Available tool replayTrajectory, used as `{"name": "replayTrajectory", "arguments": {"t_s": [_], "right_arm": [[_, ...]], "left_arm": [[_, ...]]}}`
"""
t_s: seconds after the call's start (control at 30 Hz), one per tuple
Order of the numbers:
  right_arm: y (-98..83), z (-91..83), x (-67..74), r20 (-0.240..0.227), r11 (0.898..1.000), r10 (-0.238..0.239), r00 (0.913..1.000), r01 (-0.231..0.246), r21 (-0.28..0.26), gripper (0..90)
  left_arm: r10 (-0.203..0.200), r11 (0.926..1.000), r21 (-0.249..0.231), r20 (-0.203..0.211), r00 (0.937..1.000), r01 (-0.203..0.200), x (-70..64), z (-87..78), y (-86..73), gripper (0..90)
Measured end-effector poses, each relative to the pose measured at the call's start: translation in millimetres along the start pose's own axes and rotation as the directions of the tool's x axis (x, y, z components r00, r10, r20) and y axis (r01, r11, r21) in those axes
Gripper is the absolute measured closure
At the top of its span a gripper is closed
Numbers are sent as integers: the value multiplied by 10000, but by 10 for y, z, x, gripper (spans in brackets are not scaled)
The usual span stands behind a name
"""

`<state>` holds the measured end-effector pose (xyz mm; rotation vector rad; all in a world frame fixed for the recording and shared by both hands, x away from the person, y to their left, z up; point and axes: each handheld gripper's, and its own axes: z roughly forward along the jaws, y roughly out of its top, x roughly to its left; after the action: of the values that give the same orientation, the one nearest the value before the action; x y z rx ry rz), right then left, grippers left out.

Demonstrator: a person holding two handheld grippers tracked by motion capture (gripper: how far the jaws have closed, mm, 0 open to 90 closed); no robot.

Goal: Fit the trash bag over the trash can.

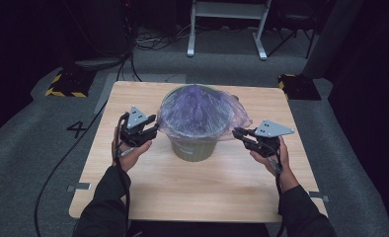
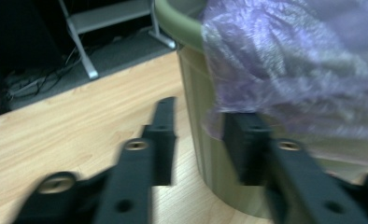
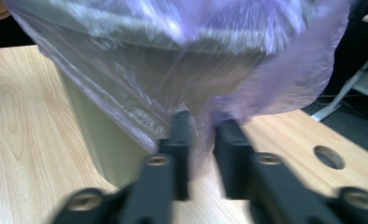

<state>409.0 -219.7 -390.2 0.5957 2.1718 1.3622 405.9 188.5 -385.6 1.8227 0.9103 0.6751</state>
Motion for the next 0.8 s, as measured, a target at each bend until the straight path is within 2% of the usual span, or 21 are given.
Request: {"name": "replayTrajectory", "arguments": {"t_s": [0.07,0.13,0.2,0.27,0.37,0.53,0.57,0.63,0.7,0.73,0.77,0.8], "right_arm": [[16,-63,17,94,9998,-160,9998,161,-99,613],[44,-147,28,163,9995,-238,9996,241,-194,496],[76,-221,47,336,9988,-403,9986,412,-273,415],[109,-285,66,604,9979,-532,9968,553,-341,368],[155,-370,103,820,9960,-739,9939,777,-438,307],[126,-388,96,910,9979,-609,9940,626,-166,250],[114,-389,86,896,9984,-521,9946,537,-158,249],[86,-393,54,814,9992,-334,9961,352,-208,251],[79,-395,38,828,9992,-264,9962,287,-265,269],[80,-400,38,892,9991,-284,9956,311,-296,279],[83,-405,40,989,9988,-326,9946,359,-322,295],[86,-415,43,1093,9986,-376,9933,415,-338,306]], "left_arm": [[-19,9998,-222,67,10000,21,12,-74,-19,530],[-27,9993,-364,108,9999,31,30,-156,-30,429],[-41,9988,-484,259,9997,54,40,-235,-40,365],[20,9979,-649,275,9996,-2,27,-312,-43,311],[369,9947,-967,213,9991,-347,-26,-428,-11,257],[804,9872,-1400,252,9964,-761,-112,-537,76,212],[869,9856,-1479,243,9959,-824,-133,-545,92,214],[956,9872,-1310,331,9949,-905,-158,-533,129,219],[1144,9856,-1293,320,9929,-1093,-184,-518,157,275],[1216,9859,-1190,262,9922,-1177,-191,-505,170,339],[1237,9866,-1102,211,9921,-1206,-193,-491,178,453],[1243,9875,-1002,227,9920,-1214,-185,-470,182,497]]}}
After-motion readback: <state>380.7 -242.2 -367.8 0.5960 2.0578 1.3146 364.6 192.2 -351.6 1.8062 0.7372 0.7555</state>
